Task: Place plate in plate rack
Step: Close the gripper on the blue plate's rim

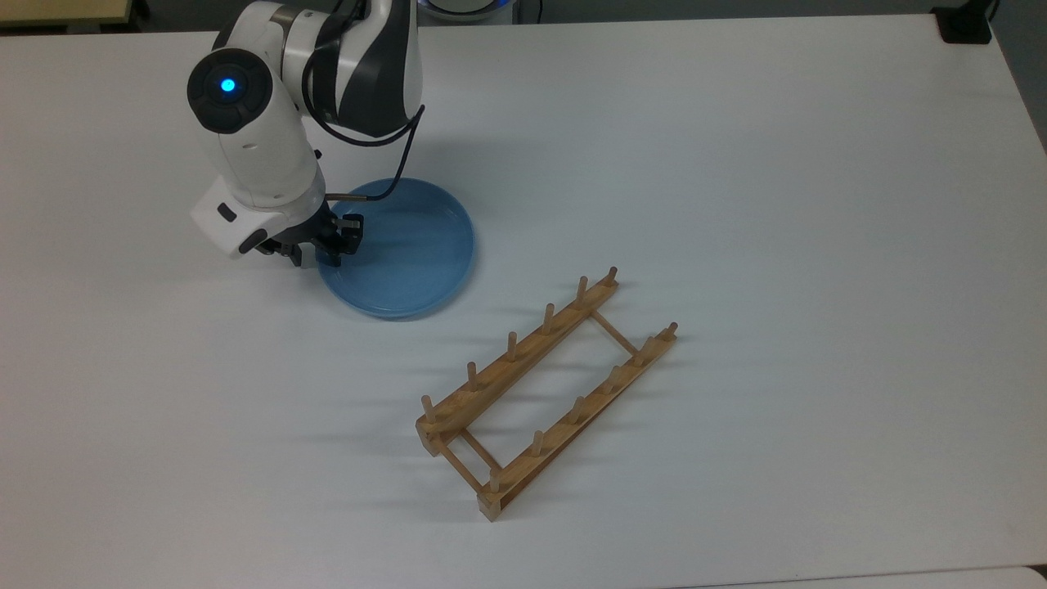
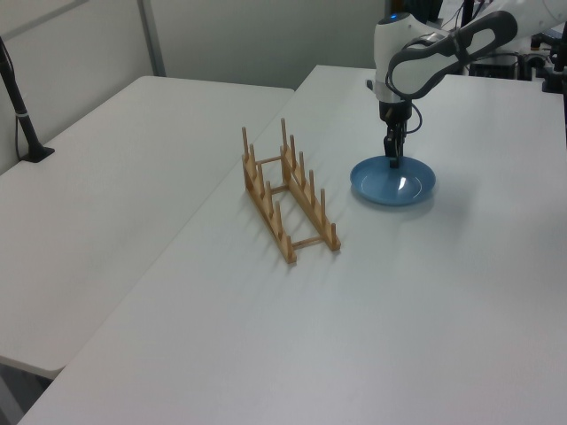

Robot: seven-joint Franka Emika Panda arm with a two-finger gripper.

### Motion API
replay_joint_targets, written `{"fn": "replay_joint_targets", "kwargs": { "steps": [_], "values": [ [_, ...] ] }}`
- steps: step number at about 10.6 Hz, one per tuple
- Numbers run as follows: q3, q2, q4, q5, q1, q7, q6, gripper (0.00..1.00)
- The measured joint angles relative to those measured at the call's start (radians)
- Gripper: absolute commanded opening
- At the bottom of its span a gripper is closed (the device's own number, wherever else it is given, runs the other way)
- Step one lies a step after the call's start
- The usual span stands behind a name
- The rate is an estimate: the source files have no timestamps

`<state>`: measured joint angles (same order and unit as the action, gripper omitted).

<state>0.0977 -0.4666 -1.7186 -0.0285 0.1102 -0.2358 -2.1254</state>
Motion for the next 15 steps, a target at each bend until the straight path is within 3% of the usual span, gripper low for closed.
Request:
{"fn": "replay_joint_targets", "kwargs": {
  "steps": [4, 15],
  "values": [
    [-0.001, 0.003, 0.002, 0.000, -0.002, -0.001, 0.000, 0.00],
    [-0.005, 0.032, 0.019, 0.001, -0.003, -0.015, 0.000, 0.00]
  ]
}}
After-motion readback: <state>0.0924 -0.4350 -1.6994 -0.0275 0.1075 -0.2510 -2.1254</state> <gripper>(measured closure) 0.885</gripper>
